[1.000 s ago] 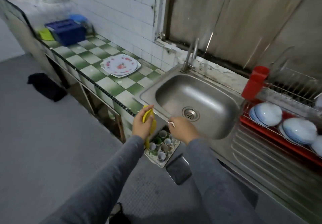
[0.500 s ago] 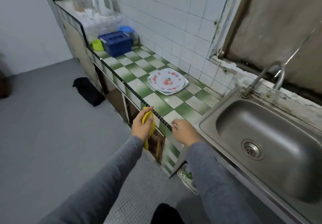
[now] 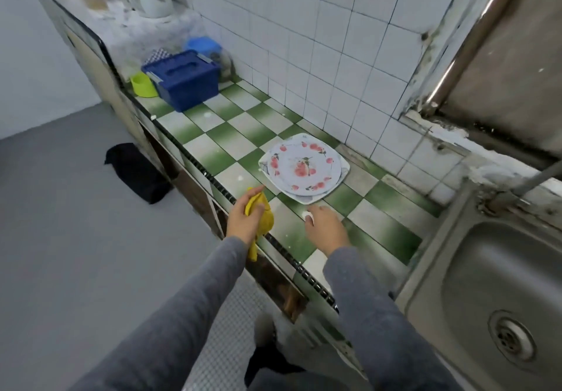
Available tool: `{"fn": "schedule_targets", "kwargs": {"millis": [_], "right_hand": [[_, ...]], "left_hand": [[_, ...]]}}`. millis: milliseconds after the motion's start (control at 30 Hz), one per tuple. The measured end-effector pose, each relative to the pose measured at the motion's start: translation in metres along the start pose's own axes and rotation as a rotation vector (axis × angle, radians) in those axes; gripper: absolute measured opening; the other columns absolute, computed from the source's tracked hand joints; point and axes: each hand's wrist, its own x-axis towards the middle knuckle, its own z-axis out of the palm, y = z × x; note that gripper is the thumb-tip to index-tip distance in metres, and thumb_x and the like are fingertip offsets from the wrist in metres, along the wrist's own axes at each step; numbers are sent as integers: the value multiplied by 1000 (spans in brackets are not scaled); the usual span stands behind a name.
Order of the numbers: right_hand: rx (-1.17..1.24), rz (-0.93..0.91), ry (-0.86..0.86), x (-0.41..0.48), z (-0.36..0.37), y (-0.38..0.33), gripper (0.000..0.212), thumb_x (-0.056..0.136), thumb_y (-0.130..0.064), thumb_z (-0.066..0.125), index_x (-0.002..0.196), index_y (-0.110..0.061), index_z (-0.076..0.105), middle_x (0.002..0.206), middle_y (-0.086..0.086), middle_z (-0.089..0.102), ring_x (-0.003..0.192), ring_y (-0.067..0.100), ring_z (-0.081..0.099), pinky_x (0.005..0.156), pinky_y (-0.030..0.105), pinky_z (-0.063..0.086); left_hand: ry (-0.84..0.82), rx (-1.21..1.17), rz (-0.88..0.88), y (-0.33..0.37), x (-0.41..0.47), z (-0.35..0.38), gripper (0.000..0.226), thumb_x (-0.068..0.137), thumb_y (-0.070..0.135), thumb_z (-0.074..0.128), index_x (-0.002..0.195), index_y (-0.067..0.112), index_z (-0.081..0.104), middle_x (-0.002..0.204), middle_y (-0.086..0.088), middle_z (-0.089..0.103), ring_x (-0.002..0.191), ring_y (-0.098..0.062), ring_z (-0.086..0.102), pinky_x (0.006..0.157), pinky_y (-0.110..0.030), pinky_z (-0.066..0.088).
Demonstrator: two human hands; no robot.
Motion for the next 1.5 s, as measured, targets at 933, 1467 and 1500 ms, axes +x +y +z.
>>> {"fn": "schedule_targets", "kwargs": {"millis": [933,1467,1500], "right_hand": [[657,940,399,190,70,-39,37,102,-14,50,138,-2,51,141,21,42,124,36,49,105,30,37],[650,1275,546,232,89,-51,54,94,-26,69,144,-31,50,131,15,31,119,34,42,103,45,46],[655,1279,544,233,89,-50,55,94,-24,69,144,-32,49,131,15,31,119,34,42,104,45,46]], "left_hand": [[-414,63,-219,13,292,27,37,98,4,55,112,36,67,132,-7,57,116,-25,57,99,-38,52],[-616,122,-205,5,346,18,33,100,8,54,115,34,66,131,-2,53,122,-26,53,103,-47,50],[-622,119,-198,5,347,18,33,100,8,54,115,34,65,132,-3,53,123,-27,52,103,-47,50]]}}
